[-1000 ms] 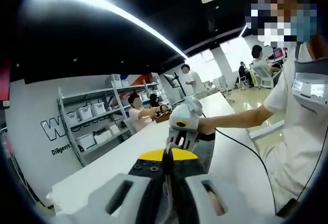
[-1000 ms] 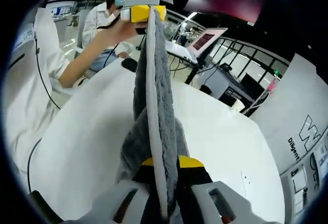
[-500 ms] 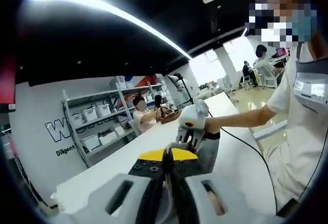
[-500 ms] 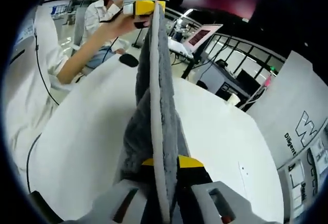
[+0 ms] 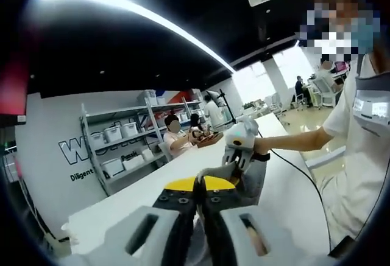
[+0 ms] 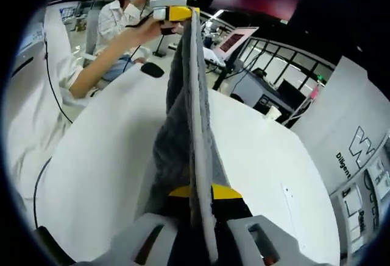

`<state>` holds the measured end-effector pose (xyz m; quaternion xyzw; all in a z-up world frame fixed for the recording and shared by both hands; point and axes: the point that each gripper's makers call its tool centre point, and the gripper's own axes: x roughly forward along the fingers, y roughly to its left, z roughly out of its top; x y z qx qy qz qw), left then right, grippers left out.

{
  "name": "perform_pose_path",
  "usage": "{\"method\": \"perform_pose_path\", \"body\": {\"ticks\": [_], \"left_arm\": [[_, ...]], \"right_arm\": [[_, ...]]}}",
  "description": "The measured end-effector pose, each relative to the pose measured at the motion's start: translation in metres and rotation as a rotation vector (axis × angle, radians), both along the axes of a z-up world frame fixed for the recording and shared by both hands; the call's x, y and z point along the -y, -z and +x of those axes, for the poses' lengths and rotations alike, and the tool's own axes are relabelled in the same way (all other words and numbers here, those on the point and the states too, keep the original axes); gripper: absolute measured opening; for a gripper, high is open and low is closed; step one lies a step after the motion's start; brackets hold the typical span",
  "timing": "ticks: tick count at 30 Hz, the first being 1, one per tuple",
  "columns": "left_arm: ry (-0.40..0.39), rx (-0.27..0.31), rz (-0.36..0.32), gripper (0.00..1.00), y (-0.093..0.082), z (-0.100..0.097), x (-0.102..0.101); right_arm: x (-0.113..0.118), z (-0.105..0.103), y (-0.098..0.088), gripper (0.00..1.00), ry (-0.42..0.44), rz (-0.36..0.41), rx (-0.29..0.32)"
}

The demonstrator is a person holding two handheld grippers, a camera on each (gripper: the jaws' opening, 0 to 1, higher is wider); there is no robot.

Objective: Open the folded towel by lifting each exposed corner and separating the folded layers until the towel lies flat within the target outline without major curled edges

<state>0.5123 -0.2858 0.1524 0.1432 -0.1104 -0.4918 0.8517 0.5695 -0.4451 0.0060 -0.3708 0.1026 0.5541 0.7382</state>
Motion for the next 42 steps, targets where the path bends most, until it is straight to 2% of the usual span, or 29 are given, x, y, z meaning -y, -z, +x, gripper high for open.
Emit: {"method": "perform_pose_path", "body": {"ticks": [10, 13, 16, 30, 42], "left_arm": [[-0.01, -0.003, -0.013, 0.02, -0.001, 0.001, -0.006], [-0.02, -0.002, -0.029, 0.02, -0.003, 0.003, -0.011], [-0.02, -0.006, -0.039, 0.02, -0.004, 0.003, -0.014], [-0.032, -0.02, -0.039, 0.02, -0.001, 0.007, -0.018], [-0.034, -0.028, -0.045, 0.02, 0.0, 0.007, -0.02]], "right_arm": [[0.022, 0.0, 0.004, 0.0, 0.027, 0.019, -0.035], [0.035, 0.003, 0.01, 0.0, 0.055, -0.007, -0.033], [0.044, 0.004, 0.013, 0.0, 0.067, 0.003, -0.048], [0.083, 0.004, 0.023, 0.0, 0.134, -0.003, -0.053], [0.11, 0.002, 0.02, 0.0, 0.164, 0.01, -0.058]]}}
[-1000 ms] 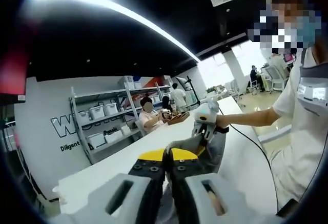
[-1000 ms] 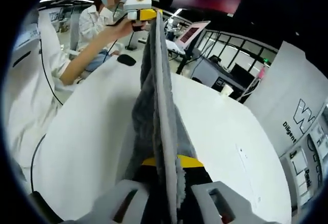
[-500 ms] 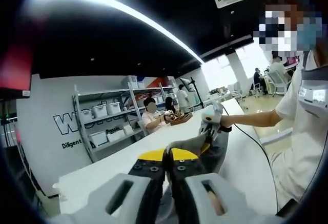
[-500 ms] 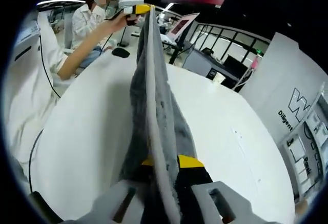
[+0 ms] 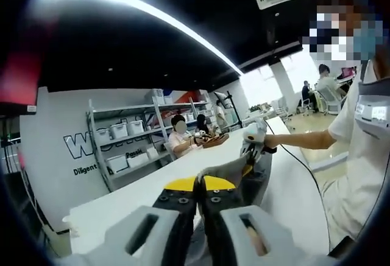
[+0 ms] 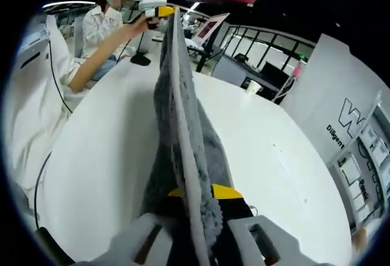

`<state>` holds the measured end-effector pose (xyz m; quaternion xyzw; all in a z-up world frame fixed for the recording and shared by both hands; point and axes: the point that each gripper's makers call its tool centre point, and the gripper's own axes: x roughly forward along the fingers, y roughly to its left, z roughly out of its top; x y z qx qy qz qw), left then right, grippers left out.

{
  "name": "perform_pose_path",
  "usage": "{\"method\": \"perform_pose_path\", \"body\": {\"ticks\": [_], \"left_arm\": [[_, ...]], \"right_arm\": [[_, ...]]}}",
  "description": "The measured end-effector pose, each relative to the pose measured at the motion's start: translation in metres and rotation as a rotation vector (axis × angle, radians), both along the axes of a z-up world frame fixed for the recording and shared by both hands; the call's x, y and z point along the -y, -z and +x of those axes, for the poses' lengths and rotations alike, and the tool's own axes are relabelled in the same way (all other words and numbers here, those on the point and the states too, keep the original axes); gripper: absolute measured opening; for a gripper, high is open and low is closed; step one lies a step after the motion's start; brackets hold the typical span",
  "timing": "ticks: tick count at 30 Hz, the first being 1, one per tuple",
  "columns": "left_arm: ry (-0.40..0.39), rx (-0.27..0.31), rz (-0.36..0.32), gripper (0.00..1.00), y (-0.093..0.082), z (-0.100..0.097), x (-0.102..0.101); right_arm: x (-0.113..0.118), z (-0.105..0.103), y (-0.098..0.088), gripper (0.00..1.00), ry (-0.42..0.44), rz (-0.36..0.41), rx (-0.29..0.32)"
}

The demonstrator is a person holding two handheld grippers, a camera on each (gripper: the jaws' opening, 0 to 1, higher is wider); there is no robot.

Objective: Open the folded towel by lifting each exposed corner and separating the folded layers until the towel lies flat within the target outline without major curled edges

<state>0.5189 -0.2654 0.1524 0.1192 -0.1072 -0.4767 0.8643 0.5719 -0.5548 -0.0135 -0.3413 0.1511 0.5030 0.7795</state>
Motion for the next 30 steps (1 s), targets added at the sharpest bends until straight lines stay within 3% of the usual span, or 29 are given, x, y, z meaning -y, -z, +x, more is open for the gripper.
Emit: {"method": "perform_pose_path", "body": {"ticks": [22, 30], "left_arm": [[-0.013, 0.004, -0.002, 0.02, -0.001, -0.001, -0.003], [-0.011, 0.002, -0.003, 0.02, -0.001, -0.001, -0.003]], "right_arm": [[0.052, 0.0, 0.012, 0.0, 0.088, -0.009, -0.011], [0.065, 0.002, 0.009, 0.0, 0.11, 0.003, -0.01]]}}
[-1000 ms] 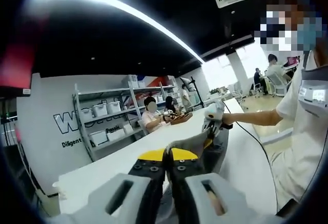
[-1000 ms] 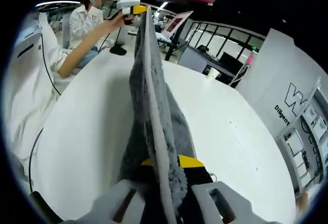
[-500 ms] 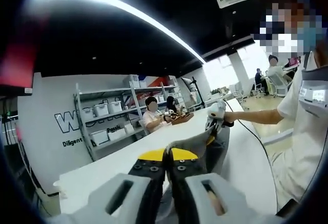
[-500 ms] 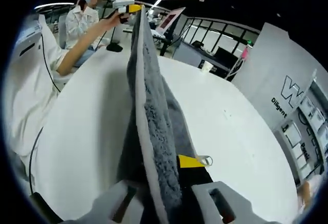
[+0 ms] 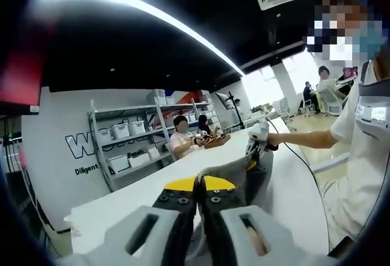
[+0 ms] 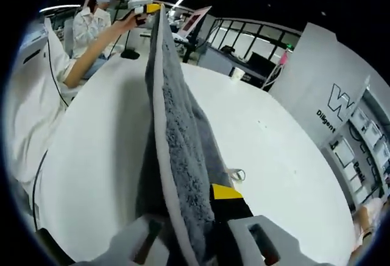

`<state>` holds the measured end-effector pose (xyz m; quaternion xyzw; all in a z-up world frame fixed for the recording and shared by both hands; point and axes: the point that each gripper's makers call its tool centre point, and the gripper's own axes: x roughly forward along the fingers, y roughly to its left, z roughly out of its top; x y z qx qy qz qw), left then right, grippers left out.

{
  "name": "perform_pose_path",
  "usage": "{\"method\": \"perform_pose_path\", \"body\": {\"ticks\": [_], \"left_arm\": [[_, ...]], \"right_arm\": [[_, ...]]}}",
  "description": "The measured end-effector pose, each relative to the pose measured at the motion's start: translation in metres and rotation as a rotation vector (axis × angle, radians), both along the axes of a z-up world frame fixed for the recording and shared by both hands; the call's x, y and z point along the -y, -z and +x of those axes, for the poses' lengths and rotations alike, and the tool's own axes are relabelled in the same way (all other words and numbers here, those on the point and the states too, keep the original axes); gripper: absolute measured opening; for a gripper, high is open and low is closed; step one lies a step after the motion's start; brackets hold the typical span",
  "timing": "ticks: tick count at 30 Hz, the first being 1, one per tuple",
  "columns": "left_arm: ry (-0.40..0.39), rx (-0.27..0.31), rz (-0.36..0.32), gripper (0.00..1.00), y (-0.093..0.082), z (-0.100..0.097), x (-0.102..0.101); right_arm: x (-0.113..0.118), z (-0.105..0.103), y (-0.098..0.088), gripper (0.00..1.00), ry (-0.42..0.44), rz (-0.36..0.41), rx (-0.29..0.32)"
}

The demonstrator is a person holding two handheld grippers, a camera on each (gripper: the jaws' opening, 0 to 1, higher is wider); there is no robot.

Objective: Open the folded towel by lifting each exposed corner and separating the folded layers until the towel lies flat within the target outline without major curled edges

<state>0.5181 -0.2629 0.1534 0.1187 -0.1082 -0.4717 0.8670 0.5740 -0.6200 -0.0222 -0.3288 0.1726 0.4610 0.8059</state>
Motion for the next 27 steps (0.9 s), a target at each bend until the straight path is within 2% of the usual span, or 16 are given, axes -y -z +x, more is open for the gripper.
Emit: {"method": "perform_pose_path", "body": {"ticks": [27], "left_arm": [[-0.007, 0.0, -0.002, 0.02, 0.0, -0.001, -0.004]], "right_arm": [[0.049, 0.0, 0.005, 0.0, 0.09, -0.041, -0.003]]}}
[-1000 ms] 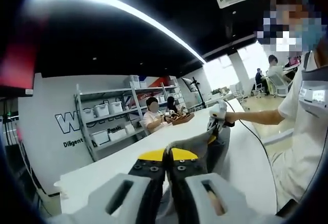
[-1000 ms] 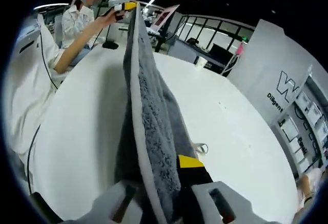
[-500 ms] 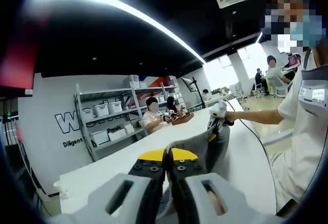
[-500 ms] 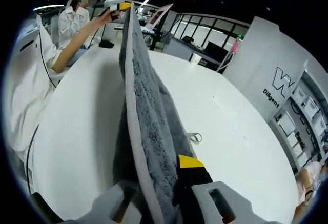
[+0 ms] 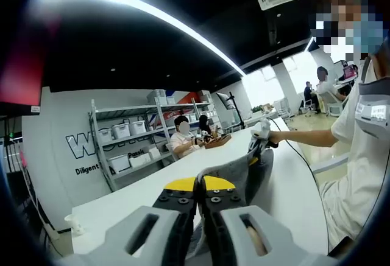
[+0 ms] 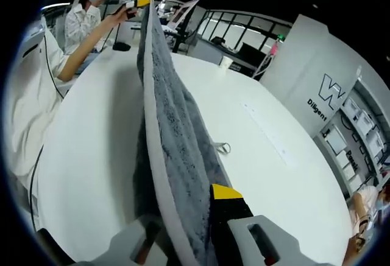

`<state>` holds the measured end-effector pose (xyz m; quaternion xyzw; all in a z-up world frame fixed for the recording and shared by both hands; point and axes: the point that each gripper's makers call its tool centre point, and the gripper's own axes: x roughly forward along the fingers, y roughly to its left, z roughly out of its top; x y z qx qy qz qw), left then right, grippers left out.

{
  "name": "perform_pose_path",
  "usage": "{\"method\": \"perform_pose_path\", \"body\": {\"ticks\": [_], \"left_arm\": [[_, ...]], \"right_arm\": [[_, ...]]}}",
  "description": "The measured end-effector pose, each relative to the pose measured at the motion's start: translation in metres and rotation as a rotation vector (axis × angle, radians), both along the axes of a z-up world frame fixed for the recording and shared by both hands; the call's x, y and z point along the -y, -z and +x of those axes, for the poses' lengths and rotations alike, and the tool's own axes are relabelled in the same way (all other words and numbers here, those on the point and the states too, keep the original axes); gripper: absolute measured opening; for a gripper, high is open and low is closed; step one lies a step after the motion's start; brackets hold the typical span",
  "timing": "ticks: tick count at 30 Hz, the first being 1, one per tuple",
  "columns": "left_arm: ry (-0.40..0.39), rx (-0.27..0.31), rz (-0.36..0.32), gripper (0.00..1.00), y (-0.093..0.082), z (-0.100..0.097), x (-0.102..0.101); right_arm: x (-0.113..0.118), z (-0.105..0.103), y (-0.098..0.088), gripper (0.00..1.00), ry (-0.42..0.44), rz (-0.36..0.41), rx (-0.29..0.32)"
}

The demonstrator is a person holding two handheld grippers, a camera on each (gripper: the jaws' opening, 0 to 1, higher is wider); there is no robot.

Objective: Open the folded towel by lifting each exposed corner and separating the folded layers until the towel lies flat within the target outline without major curled edges

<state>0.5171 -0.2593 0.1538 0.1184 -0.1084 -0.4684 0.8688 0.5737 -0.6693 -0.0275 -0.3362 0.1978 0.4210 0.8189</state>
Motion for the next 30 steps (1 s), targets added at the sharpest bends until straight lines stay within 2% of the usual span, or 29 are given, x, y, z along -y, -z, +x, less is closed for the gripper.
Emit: {"method": "perform_pose_path", "body": {"ticks": [5, 11, 22, 25, 30], "left_arm": [[-0.001, -0.003, 0.001, 0.02, 0.001, 0.001, -0.001], [0.0, -0.008, 0.004, 0.02, 0.003, 0.001, 0.001], [-0.01, -0.007, 0.008, 0.02, 0.003, 0.003, -0.001], [-0.011, -0.008, 0.008, 0.02, 0.003, 0.003, -0.002], [-0.014, -0.008, 0.008, 0.02, 0.003, 0.003, -0.002]], "right_arm": [[0.013, 0.0, 0.007, 0.0, 0.02, -0.022, -0.017], [0.026, 0.001, 0.006, 0.0, 0.037, -0.035, -0.016], [0.063, -0.001, 0.006, 0.0, 0.094, -0.07, -0.043], [0.073, -0.001, 0.007, 0.0, 0.103, -0.046, -0.057], [0.091, -0.002, 0.008, 0.0, 0.137, -0.06, -0.062]]}}
